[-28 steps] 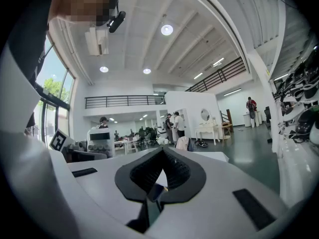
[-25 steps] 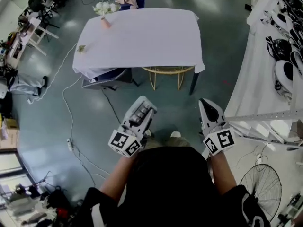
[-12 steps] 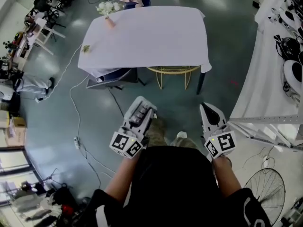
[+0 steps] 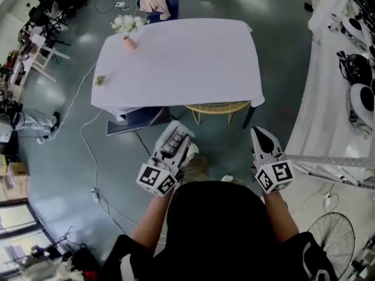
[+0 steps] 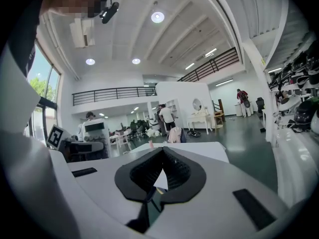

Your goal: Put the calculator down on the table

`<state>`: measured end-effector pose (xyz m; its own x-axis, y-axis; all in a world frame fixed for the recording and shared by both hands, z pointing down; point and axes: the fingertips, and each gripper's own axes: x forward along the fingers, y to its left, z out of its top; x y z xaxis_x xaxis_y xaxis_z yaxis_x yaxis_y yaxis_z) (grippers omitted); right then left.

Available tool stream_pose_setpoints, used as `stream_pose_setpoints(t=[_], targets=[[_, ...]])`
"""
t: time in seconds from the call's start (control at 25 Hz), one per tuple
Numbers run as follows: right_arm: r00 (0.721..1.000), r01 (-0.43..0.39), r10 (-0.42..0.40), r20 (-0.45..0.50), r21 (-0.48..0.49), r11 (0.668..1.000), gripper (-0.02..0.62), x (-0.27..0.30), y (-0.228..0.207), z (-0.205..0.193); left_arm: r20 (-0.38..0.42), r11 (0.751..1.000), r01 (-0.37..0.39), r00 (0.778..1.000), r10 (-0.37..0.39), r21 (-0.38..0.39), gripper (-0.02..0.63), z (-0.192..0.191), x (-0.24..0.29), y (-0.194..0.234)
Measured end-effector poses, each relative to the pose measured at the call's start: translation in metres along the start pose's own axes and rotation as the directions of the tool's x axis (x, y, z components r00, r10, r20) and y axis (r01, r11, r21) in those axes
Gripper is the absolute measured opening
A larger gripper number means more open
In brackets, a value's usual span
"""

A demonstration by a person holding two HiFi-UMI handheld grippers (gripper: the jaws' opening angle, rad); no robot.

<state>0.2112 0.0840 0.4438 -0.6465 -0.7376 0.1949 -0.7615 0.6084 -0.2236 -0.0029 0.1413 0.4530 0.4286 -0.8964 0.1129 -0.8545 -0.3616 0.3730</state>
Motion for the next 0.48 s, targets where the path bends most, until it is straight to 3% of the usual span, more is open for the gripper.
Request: stream_pose_setpoints(t=[0.24,0.48], targets=[[1.0,-0.011,0.011,0.001,-0.029,1.0,-0.002,0.096,0.017,0.032,-0.021,0.999,0.02,1.0,-0.021,-0.028,0.127,0.026,0.02,0.086],[0.999,-0.013,0.011,-0.039,-0.049,0.999,-0.002,0.174,0.036,0.043,-0.008,0.996,0.03,0.999,-0.031,-0.089,0.127,0.042,0.042,0.144]])
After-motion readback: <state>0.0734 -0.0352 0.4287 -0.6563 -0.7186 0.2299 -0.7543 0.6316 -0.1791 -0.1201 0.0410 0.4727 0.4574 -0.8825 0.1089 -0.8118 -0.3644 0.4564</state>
